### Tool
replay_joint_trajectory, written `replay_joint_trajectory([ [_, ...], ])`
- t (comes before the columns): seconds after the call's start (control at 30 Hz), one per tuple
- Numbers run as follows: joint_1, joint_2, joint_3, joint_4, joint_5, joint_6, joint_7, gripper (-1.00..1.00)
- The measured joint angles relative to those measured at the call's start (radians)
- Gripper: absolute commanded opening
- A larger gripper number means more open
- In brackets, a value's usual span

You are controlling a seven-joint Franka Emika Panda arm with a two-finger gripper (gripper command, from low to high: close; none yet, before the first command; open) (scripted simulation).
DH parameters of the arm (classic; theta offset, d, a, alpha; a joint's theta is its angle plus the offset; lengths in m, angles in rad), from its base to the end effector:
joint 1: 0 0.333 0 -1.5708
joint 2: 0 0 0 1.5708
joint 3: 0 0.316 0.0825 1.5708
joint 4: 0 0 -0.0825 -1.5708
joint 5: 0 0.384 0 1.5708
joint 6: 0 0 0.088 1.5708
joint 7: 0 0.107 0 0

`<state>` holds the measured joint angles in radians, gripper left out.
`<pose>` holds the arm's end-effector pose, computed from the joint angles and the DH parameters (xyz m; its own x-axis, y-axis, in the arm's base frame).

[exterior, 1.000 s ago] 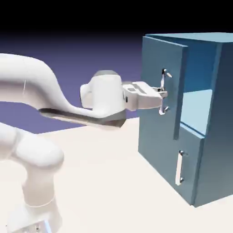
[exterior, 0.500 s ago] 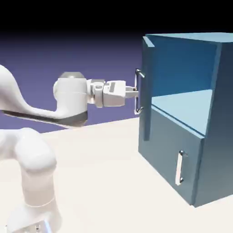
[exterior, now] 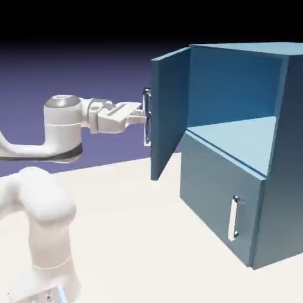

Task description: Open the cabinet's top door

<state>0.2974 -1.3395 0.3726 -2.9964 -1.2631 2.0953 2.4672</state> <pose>0.2080 0.1039 0.5105 -0.4521 -0.5436 0.7071 -0.4516 -0.5442 -0.7071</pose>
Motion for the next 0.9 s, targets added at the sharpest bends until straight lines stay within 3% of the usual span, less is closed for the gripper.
replay_joint_trajectory([
  [0.4, -0.038, 0.164, 0.435, 0.234, 0.416, -0.416, 0.012, -1.0],
  [0.9, -0.5, 0.323, 0.895, 0.772, 0.693, -0.876, 0.016, -1.0],
])
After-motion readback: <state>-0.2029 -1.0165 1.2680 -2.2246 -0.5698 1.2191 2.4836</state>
